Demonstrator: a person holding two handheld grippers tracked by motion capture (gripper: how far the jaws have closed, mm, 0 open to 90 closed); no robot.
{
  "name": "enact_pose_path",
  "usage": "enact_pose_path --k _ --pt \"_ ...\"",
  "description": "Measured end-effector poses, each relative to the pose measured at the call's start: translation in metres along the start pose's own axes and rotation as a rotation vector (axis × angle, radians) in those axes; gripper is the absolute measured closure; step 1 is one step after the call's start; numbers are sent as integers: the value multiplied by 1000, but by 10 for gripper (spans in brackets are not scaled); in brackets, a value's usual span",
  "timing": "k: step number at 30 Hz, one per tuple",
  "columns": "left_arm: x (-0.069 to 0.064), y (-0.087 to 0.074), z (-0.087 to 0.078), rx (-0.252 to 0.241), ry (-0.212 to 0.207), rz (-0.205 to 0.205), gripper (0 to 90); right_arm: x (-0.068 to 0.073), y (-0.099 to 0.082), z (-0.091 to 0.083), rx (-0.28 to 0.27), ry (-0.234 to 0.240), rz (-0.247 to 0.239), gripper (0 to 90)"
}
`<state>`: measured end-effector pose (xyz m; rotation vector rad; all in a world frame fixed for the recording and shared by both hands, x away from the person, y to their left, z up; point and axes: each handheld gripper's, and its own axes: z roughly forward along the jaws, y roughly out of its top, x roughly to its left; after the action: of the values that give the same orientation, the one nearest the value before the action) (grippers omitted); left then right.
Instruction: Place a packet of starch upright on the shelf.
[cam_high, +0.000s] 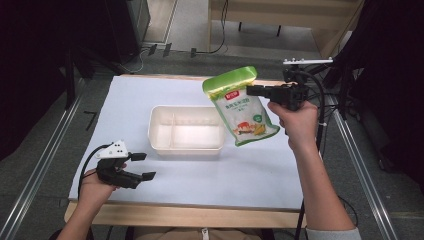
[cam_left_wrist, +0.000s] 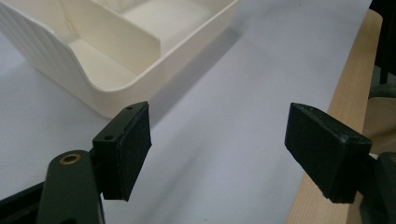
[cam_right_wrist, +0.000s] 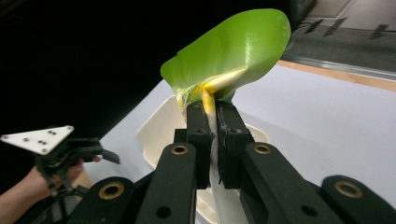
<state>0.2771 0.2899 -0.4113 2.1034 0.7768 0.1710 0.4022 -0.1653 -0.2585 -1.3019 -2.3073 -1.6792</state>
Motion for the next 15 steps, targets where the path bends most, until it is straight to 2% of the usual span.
enact_pose_path --k 8,15 --pt "0 0 0 -6 -2 -5 234 17 15 13 15 27 -35 870" --pt "3 0 2 -14 -17 -16 234 23 28 23 17 42 -30 870"
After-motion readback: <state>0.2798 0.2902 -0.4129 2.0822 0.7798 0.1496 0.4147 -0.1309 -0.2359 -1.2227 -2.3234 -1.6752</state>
